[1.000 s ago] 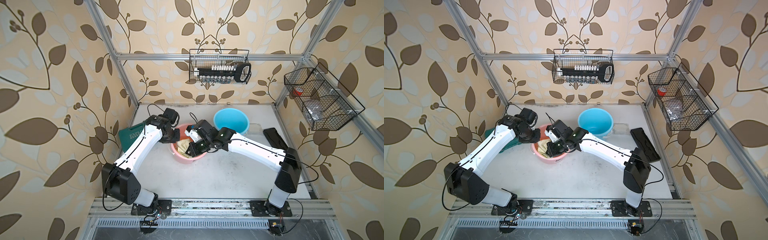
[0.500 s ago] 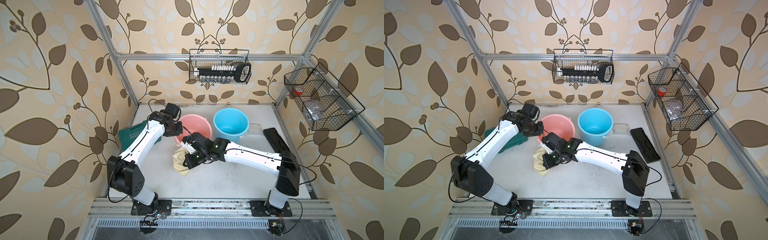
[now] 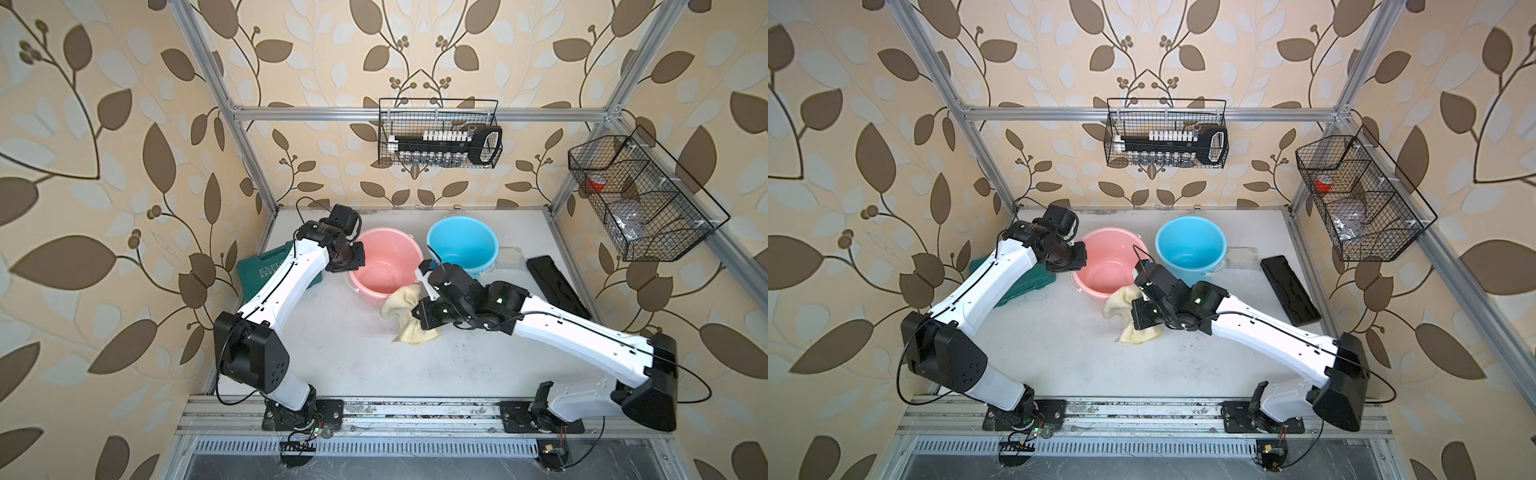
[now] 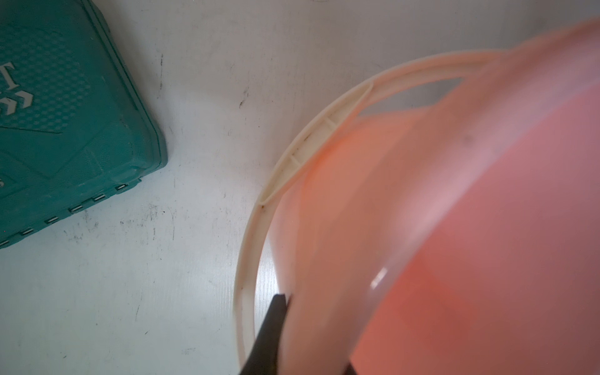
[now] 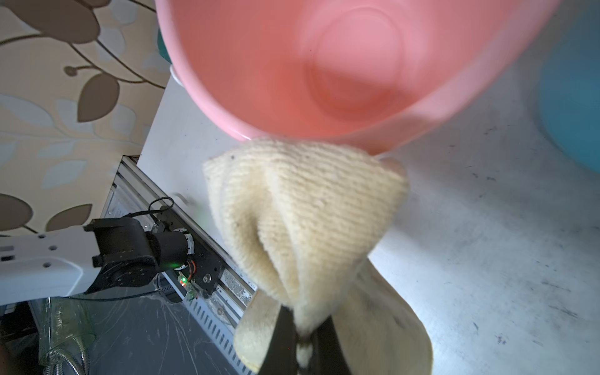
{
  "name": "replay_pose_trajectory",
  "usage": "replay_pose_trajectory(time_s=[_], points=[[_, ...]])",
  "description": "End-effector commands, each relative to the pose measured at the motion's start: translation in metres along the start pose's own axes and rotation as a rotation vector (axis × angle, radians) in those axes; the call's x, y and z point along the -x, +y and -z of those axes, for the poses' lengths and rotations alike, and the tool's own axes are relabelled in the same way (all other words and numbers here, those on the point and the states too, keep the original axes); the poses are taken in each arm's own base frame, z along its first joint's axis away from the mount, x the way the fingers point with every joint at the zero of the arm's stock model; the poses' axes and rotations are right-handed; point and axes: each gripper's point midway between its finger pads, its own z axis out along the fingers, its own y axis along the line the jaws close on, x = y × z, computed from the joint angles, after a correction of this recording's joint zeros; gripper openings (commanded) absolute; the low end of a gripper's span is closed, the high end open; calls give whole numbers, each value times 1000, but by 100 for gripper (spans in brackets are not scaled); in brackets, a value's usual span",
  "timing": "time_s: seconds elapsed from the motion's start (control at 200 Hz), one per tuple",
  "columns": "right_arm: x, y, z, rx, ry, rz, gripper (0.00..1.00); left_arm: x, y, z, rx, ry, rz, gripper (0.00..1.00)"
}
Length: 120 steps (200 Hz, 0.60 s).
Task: Wipe the inside of the bucket with a cloth
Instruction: Place the bucket at the center of the board, then place the cleaning item at the center of the board.
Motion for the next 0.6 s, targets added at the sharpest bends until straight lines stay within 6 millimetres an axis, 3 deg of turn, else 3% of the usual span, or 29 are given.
replay_pose_trajectory(time_s=[0.0, 0.105, 0.215, 0.34, 0.48, 0.595], points=[[-12, -36, 26, -131, -30, 8, 0, 16, -8, 18, -53, -38, 46, 0], [-20, -67, 60, -225, -89, -8, 0, 15, -14, 14, -91, 0, 74, 0], [-35, -114, 93, -392, -117, -70, 0, 14, -19, 7, -109, 37, 98, 0], [-54, -160, 117, -555, -135, -135, 0, 14, -21, 1, -113, 57, 122, 0], [-69, -188, 122, -599, -166, -231, 0, 11, -20, -9, -99, 94, 142, 2], [-73, -206, 109, -584, -127, -296, 0, 10, -19, -16, -87, 119, 151, 6]])
